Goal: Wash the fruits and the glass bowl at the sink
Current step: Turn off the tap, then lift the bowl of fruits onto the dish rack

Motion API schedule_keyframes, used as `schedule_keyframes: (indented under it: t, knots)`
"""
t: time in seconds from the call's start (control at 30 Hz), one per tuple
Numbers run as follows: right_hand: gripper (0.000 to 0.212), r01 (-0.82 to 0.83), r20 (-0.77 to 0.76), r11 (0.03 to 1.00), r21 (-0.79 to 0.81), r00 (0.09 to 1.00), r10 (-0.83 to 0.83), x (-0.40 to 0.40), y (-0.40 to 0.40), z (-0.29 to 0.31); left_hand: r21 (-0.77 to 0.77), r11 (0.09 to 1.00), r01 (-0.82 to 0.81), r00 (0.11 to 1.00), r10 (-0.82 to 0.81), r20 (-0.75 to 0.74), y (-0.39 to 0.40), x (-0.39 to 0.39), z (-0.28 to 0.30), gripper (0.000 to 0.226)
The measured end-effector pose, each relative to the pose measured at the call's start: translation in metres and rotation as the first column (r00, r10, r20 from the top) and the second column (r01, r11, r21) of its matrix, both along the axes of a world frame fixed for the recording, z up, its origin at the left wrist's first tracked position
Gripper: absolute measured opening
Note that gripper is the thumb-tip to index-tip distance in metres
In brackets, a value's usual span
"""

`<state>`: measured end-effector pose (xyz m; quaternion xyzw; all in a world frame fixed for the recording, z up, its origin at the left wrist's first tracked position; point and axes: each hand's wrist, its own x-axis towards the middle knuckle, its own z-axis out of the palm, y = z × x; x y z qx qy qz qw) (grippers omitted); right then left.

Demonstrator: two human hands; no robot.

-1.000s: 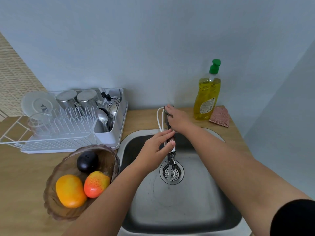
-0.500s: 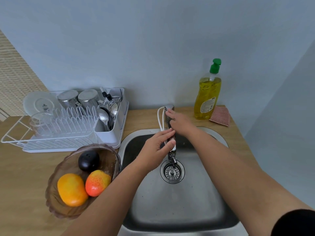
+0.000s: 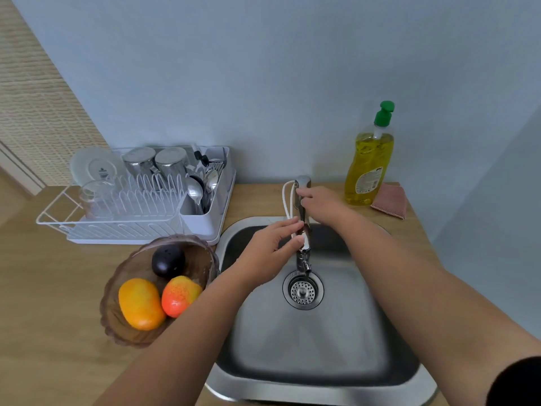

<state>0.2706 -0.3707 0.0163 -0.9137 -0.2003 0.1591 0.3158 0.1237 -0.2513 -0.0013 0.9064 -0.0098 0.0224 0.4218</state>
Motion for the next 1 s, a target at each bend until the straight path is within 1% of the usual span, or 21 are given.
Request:
schedule_keyframes:
  t: [0.07, 0.2, 0.33, 0.4, 0.47, 0.57, 0.63, 0.73, 0.8, 0.9, 1.0]
  knots:
    - [0.043, -0.002, 0.02, 1.0, 0.024, 1.0, 0.002, -0.009, 0.005, 0.01, 0.007, 0.999, -0.035, 0.999, 0.035, 0.024, 0.009, -0.009, 0.004, 0.044]
    - [0.047, -0.131, 0.066, 0.991, 0.027, 0.989, 0.129, -0.036, 0.025, 0.03, 0.045, 0.984, -0.17, 0.985, 0.167, 0.049, 0.035, -0.033, 0.014, 0.042]
    - [0.045, -0.231, 0.051, 0.97, 0.077, 0.973, 0.227, -0.067, 0.045, 0.049, 0.074, 0.948, -0.309, 0.95, 0.305, 0.063, 0.067, -0.062, 0.022, 0.042]
    - [0.041, -0.31, 0.052, 0.949, 0.05, 0.95, 0.308, -0.081, 0.055, 0.052, 0.071, 0.921, -0.382, 0.923, 0.378, 0.067, 0.082, -0.078, 0.026, 0.041]
    - [0.039, -0.354, 0.056, 0.935, 0.013, 0.934, 0.353, -0.094, 0.066, 0.051, 0.085, 0.893, -0.442, 0.897, 0.438, 0.065, 0.096, -0.093, 0.026, 0.043]
    - [0.041, -0.342, -0.005, 0.939, 0.036, 0.94, 0.342, -0.112, 0.079, 0.04, 0.123, 0.844, -0.523, 0.852, 0.522, 0.036, 0.119, -0.115, 0.021, 0.045]
    - [0.043, -0.324, -0.042, 0.944, 0.056, 0.944, 0.327, -0.124, 0.086, 0.027, 0.123, 0.824, -0.553, 0.831, 0.555, 0.023, 0.132, -0.128, 0.017, 0.048]
    - [0.053, -0.284, -0.093, 0.957, 0.066, 0.953, 0.289, -0.139, 0.093, 0.005, 0.136, 0.799, -0.586, 0.807, 0.59, 0.01, 0.15, -0.145, 0.002, 0.038]
    - [0.056, -0.24, -0.141, 0.968, 0.07, 0.958, 0.248, -0.146, 0.096, -0.012, 0.152, 0.775, -0.614, 0.783, 0.622, -0.003, 0.165, -0.155, -0.013, 0.037]
    - [0.055, -0.165, -0.21, 0.983, 0.075, 0.961, 0.177, -0.153, 0.099, -0.038, 0.177, 0.731, -0.659, 0.733, 0.677, -0.066, 0.185, -0.167, -0.035, 0.039]
    - [0.051, -0.059, -0.325, 0.991, 0.123, 0.941, 0.097, -0.161, 0.103, -0.06, 0.131, 0.659, -0.74, 0.652, 0.752, -0.097, 0.202, -0.174, -0.051, 0.042]
